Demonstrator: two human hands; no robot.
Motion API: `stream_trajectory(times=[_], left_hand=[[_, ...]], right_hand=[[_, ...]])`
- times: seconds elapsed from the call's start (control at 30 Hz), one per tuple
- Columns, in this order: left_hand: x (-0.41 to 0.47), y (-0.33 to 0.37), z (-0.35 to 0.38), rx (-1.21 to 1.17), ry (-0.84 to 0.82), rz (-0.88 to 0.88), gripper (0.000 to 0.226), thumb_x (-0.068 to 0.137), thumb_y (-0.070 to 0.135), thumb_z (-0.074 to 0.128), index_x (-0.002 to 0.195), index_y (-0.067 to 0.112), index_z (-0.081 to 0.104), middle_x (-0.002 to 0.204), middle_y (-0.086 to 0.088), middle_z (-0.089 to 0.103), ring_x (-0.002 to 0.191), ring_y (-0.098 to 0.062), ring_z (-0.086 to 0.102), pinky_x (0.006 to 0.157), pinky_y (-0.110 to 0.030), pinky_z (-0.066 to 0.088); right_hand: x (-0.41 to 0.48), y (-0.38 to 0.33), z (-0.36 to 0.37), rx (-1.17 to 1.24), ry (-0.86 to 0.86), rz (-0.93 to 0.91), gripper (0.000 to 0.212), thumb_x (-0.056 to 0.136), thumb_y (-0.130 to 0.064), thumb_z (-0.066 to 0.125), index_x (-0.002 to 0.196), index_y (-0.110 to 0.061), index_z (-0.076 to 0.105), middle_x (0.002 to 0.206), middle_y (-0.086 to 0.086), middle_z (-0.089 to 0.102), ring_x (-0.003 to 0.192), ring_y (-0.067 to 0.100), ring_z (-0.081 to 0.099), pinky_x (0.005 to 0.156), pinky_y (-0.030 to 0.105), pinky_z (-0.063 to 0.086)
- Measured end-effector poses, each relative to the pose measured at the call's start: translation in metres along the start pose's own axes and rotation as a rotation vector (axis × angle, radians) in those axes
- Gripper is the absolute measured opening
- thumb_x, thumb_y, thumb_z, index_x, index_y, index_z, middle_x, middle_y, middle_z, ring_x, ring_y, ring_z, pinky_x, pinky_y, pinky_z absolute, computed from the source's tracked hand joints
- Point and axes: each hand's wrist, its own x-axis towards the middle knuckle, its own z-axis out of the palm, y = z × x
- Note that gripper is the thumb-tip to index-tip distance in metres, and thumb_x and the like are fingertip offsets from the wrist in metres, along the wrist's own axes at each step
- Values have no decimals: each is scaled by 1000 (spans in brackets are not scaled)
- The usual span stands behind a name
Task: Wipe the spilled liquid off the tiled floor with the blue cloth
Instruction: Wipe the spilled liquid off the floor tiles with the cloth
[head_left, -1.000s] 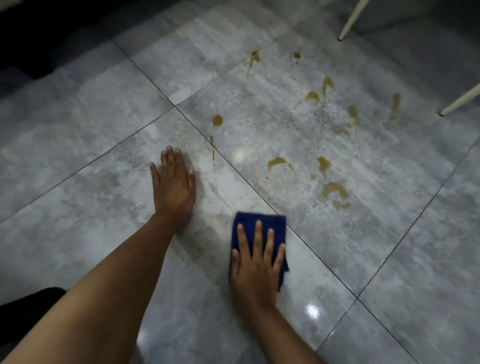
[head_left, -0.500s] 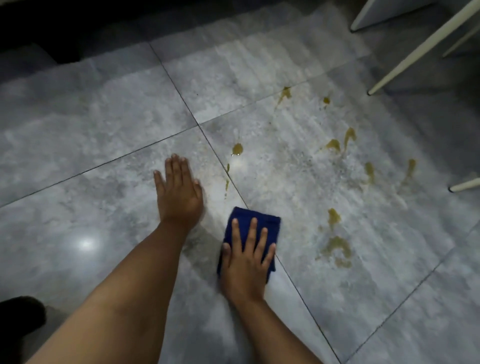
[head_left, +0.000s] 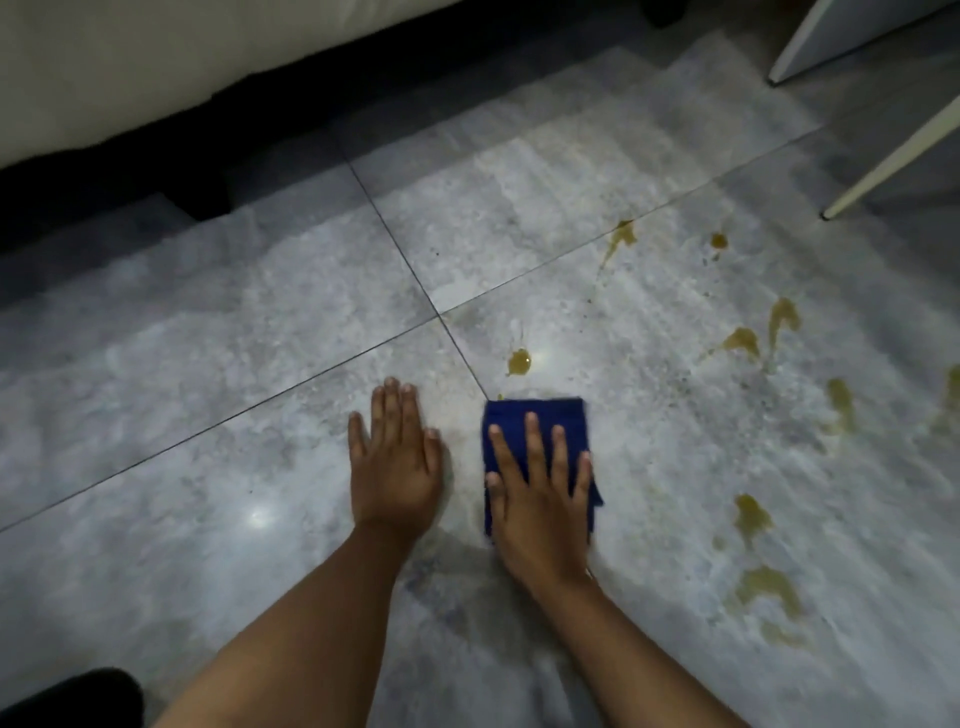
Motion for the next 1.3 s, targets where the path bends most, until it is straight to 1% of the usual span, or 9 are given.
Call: stream_trajectory(times=[0.1,0.2,0.4,0.63,0.73,0.87,1.0,1.13,1.3], left_hand=[[-1,-3,1,-8,27,-6,60,100,36,18,154,13,8,162,-6,3,149,-15,-5,120,-43,-4],[-1,-4,2,-16,24,4,60,100,35,21,154,13,8,162,-5,4,149,-14,-4,120,-43,-4],[1,-1,1,-44,6,-13,61,100,38,19,154,14,4,162,-4,0,148,-14,-8,120,-44,-5],[-1,-4,2,7,-5,-12,66,98,44,18,154,14,0,162,-5,-4,148,-15,-11,120,-44,-5],[-1,-3,0,4,-14,7,66,98,44,20,154,14,0,162,-5,-4,148,-15,-10,120,-43,-8],[-1,2,-2,-28,-12,0,66,99,44,21,154,14,0,162,-5,-5,148,-15,-11,120,-43,-8],[-1,0,1,-19,-5,11,66,99,44,21,154,13,1,162,-6,-3,148,-16,-10,120,-45,-4],[0,-1,1,23,21,11,66,98,45,17,154,12,3,162,-7,0,149,-17,-6,120,-45,-3],[-1,2,1,45,-56,-9,65,99,43,14,153,12,-5,162,-7,-9,148,-18,-13,119,-46,-8]], right_hand=[[70,-6,-10,-20,-60,-186,52,100,-46,21,151,-41,9,162,-2,-1,148,27,-4,116,49,-7],[123,9,-22,-38,-57,-14,53,100,-48,20,151,-40,8,162,-2,-3,148,25,-5,116,48,-6],[37,23,-13,8,62,269,54,100,-48,19,151,-40,3,162,-1,-3,148,24,-8,117,51,-6],[108,-10,-13,-29,-53,-23,53,100,-47,22,151,-40,8,162,-1,-3,148,27,-5,116,50,-5],[136,27,-27,-28,-37,113,53,100,-48,21,151,-40,7,162,0,-2,148,28,-4,117,51,-3],[69,63,-31,25,111,332,53,100,-46,24,151,-38,12,162,2,3,148,27,0,117,53,1],[0,17,-6,-21,87,253,53,99,-44,32,151,-36,18,161,3,10,147,30,6,115,54,3],[56,-2,-6,-21,-1,51,53,100,-48,20,151,-40,8,162,-2,-3,148,27,-5,116,51,-7],[69,82,-38,17,30,286,53,100,-48,21,151,-39,8,162,-1,-3,148,26,-5,117,51,-3]])
